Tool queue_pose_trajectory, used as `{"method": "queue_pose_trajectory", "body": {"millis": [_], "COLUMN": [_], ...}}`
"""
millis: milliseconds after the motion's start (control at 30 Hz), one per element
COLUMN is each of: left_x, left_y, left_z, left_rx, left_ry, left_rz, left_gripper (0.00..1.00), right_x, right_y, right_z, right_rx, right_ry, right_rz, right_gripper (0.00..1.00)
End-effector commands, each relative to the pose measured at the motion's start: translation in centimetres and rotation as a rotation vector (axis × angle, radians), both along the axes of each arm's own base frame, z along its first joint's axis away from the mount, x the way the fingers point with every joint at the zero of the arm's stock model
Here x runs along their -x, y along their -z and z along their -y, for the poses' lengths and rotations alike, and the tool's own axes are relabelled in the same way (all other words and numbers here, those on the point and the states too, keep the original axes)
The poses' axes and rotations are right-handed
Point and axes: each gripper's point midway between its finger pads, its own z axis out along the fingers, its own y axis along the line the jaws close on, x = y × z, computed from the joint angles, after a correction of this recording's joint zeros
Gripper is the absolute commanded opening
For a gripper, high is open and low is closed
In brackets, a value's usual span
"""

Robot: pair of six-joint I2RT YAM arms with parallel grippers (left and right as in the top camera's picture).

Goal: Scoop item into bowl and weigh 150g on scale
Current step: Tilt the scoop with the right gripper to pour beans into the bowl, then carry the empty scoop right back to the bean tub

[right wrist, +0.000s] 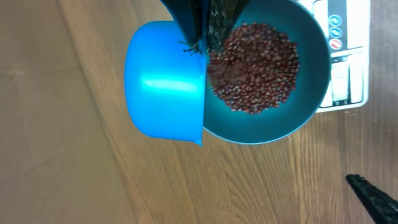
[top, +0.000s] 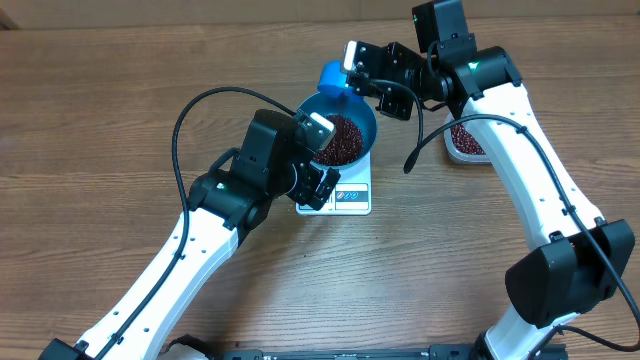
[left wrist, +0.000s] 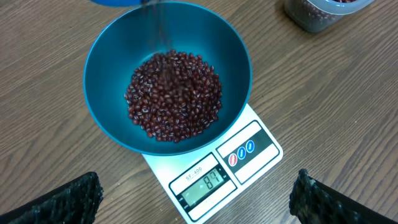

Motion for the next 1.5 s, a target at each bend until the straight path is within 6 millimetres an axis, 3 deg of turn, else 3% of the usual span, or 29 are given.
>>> {"method": "queue_pose_trajectory", "body": {"millis": [0,300,500,733,833,1100,1267,1467], "left_x": [0.0,0.0,0.0,0.0,0.0,0.0,0.0,0.0], "left_y": [0.0,0.0,0.0,0.0,0.0,0.0,0.0,0.0], "left_z": [0.0,0.0,0.0,0.0,0.0,0.0,0.0,0.0], "left_rx": [0.013,0.013,0.013,0.013,0.013,0.014,0.013,0.013], "left_ry": [-0.01,-0.01,-0.01,-0.01,-0.01,-0.01,-0.01,-0.009], "left_rz": [-0.006,-0.006,-0.006,-0.006,-0.006,-0.006,-0.006,-0.006], "left_gripper": [0.99,0.99,0.99,0.99,1.0,1.0,1.0,1.0], "right_x": [0.2,0.3,0.6,-0.6,-0.9,-0.8,-1.1,-1.1], "right_y": [-2.6,-2.5,-2.2,-2.1,-2.7,-7.4,-9.2,-8.3], "right_z": [-0.3,-0.3,-0.2,1.3,1.7,3.0,6.0,10.5], "right_rx": [-0.023,-0.087,-0.186,-0.284,-0.313,-0.382,-0.367,-0.226], "right_ry": [-0.032,0.082,0.275,0.605,0.681,0.762,0.917,1.123], "right_rz": [0.076,-0.039,-0.232,-0.396,-0.414,-0.338,-0.236,-0.127], "right_gripper": [0.04,0.04,0.04,0.04,0.04,0.04,0.04,0.04]}}
